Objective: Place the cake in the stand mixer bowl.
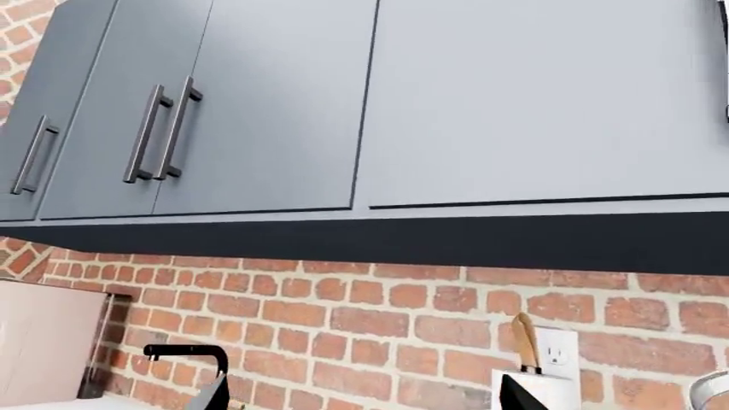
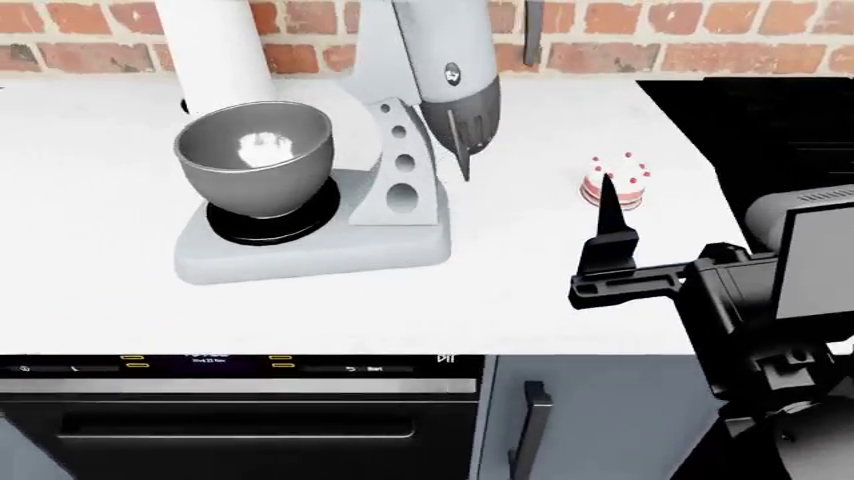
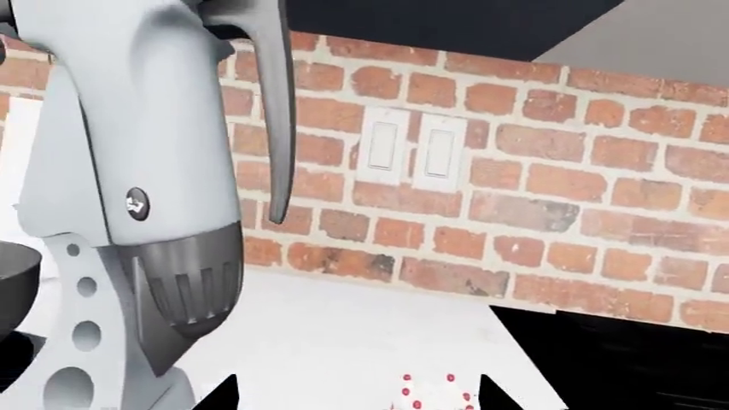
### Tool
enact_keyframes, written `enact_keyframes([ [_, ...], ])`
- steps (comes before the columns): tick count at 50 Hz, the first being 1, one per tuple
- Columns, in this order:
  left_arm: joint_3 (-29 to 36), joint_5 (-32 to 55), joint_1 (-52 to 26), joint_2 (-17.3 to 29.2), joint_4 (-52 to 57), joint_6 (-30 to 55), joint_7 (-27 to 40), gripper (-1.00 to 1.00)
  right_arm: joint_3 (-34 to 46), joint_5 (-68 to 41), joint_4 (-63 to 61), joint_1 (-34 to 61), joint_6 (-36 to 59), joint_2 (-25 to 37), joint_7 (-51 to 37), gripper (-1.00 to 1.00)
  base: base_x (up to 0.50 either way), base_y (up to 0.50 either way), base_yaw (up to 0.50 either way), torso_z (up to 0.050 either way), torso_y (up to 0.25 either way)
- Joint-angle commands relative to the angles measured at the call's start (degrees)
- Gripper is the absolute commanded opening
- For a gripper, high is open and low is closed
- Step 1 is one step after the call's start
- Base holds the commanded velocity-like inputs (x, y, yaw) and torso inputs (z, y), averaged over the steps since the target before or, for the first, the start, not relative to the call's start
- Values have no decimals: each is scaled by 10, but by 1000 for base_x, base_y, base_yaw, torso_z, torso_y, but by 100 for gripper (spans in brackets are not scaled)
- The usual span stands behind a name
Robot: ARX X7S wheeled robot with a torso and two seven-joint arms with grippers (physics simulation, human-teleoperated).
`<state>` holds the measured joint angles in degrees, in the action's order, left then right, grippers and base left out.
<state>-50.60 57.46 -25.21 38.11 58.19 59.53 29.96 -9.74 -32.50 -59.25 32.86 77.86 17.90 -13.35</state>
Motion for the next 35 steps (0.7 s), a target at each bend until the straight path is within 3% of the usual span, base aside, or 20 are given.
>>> enact_keyframes([
  [1,3,-2,12,4,-3,-13,5,100,-6,-50,2,5,-1,17,-34,100,0,500,0,0,0],
  [16,15,-8,24,4,-5,-30,7,100,-8,-67,9,-18,-40,28,-42,100,0,63,0,0,0],
  [17,15,-8,26,4,-5,-31,7,100,-7,-63,4,-30,-74,32,-29,100,262,0,0,0,0],
  [21,13,-3,30,5,-3,-33,9,100,-4,-72,5,-26,-58,38,-41,100,500,0,0,0,0],
  [29,10,4,35,9,-5,-39,14,100,-15,-81,19,-17,-55,42,-57,100,0,0,0,0,2],
  [35,11,4,39,11,-8,-44,15,100,9,-36,114,-22,-117,58,-38,100,0,0,0,0,0],
])
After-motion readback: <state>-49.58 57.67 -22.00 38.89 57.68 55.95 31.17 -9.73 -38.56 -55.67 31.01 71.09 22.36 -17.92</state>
